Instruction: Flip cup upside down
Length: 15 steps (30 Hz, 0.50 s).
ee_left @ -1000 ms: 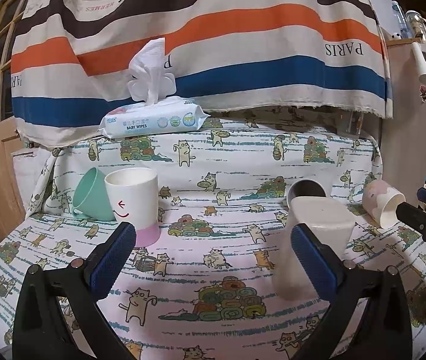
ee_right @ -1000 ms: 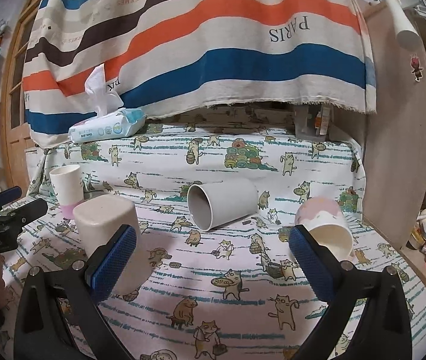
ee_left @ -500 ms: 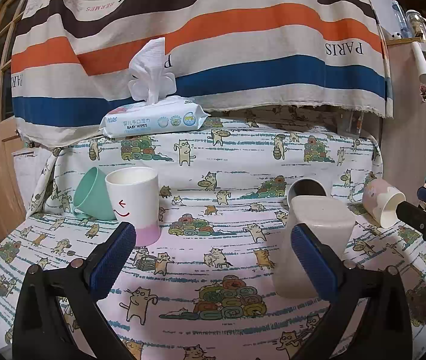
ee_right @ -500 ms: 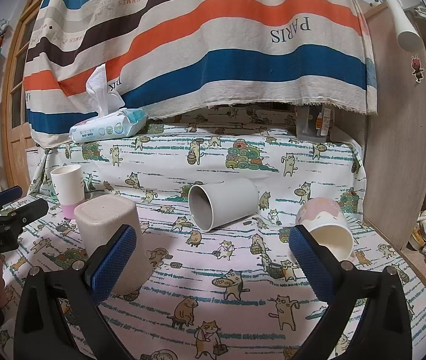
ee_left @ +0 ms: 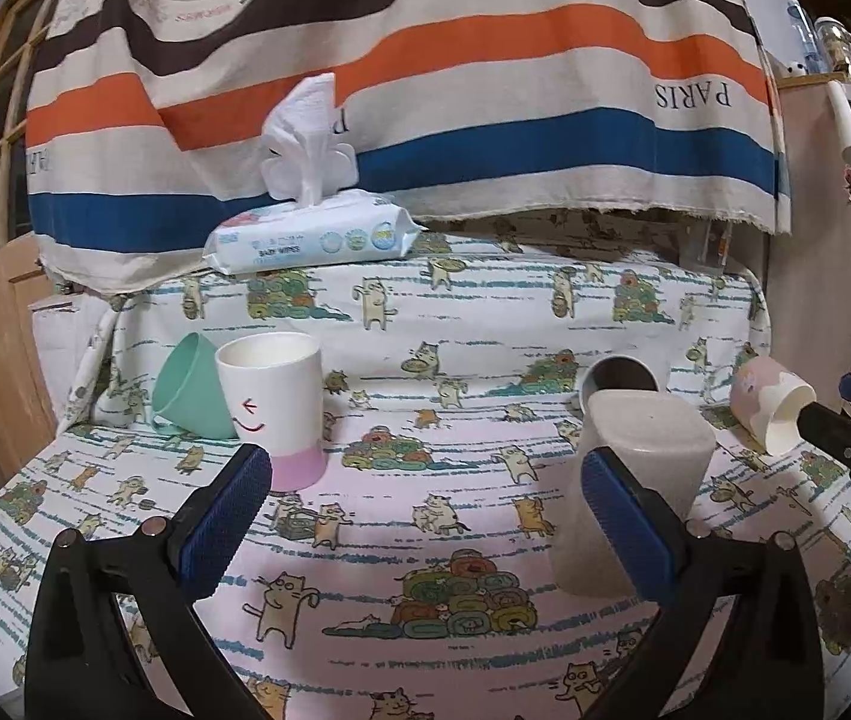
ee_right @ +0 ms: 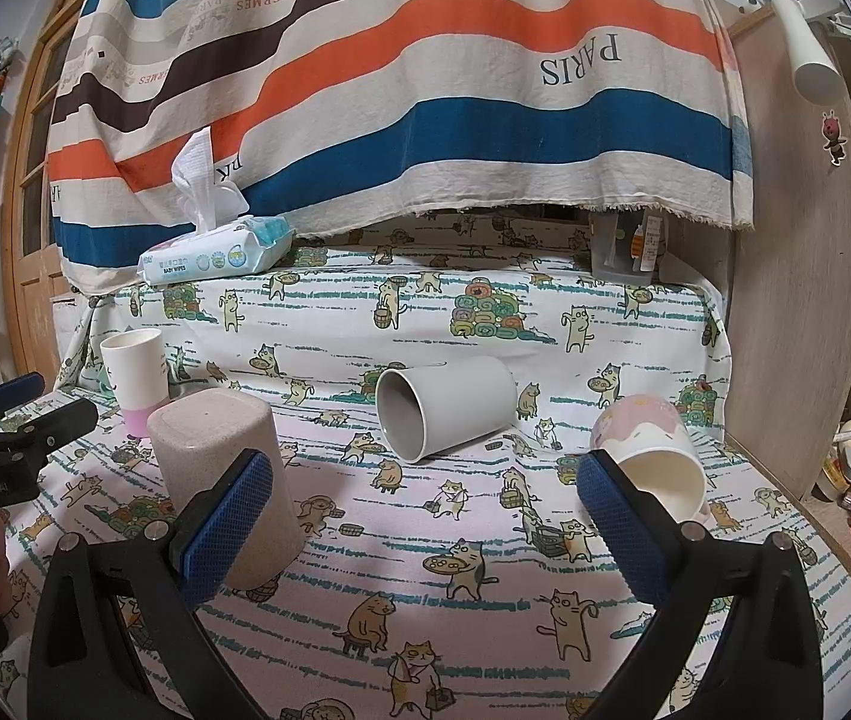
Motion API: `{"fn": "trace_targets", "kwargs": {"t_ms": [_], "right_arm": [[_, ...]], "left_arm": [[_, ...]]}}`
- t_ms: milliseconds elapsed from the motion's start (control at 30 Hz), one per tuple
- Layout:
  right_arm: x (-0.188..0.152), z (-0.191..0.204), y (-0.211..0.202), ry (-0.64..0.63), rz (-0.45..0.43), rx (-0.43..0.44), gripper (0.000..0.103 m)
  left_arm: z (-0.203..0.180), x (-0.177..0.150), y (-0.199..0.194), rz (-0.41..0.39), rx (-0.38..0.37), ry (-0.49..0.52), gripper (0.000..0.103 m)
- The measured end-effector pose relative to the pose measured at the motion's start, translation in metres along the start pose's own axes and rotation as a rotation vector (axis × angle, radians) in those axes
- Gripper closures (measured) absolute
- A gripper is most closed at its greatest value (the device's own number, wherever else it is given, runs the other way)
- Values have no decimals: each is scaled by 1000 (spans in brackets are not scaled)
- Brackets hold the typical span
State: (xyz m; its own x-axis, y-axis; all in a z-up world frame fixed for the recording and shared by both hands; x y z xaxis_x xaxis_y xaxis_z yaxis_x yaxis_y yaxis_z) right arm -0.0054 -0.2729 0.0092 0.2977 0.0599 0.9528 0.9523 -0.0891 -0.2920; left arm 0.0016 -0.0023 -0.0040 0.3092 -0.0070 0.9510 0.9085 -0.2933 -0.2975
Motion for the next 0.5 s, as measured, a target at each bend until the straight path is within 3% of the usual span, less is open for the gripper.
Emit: {"fn": "trace_targets", "kwargs": {"t_ms": [500], "right_arm": [[0, -1, 0, 0, 0, 1, 1]], "left_arm": [[-1, -1, 0, 6, 4, -3, 0]]}}
Point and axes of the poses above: each gripper's, at about its wrist camera, not at the fingertips, and y roughly the way its jaws point, z to its left, x to its top, the point moved 1 cm from there along y, roughly the way its jaws point, and after that the axes turned 14 degrees about -x, right-handed, at the moved point
